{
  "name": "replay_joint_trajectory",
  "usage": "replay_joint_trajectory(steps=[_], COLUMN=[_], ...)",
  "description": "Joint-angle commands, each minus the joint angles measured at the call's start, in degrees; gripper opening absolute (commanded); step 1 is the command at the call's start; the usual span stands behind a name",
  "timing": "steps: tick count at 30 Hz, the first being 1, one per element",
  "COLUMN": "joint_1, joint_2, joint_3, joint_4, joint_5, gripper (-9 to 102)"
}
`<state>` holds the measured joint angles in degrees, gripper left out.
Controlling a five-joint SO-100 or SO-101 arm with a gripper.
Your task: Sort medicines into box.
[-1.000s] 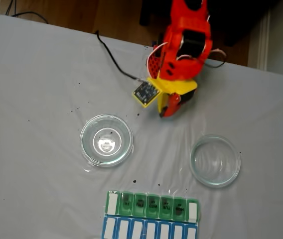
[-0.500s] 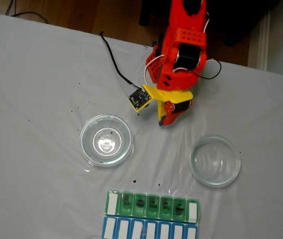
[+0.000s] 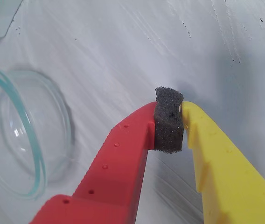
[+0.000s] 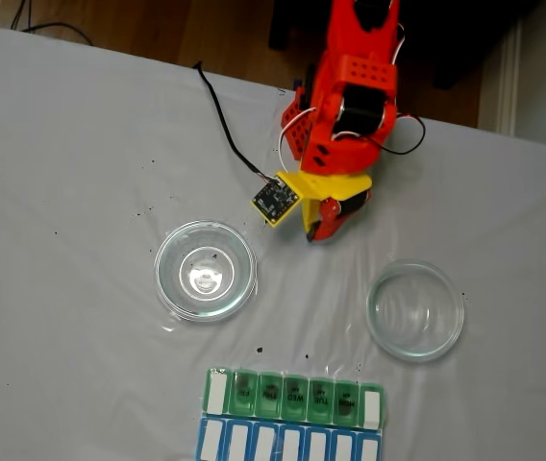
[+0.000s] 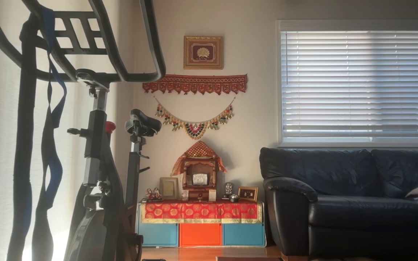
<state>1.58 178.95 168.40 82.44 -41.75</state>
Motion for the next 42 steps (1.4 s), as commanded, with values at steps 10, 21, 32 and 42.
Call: replay_joint_trajectory(steps=[10,21,32,42], joint_1=[0.18,0.26,0.18,0.18], joint_2=[0.00,0.00,0.00,0.00], joint_3=[0.00,0.00,0.00,0.00], joint_4=[1.41,1.41,1.41,1.41], joint_5=[-0.18,-0.97,-0.97,-0.97], gripper=[2,2,2,2])
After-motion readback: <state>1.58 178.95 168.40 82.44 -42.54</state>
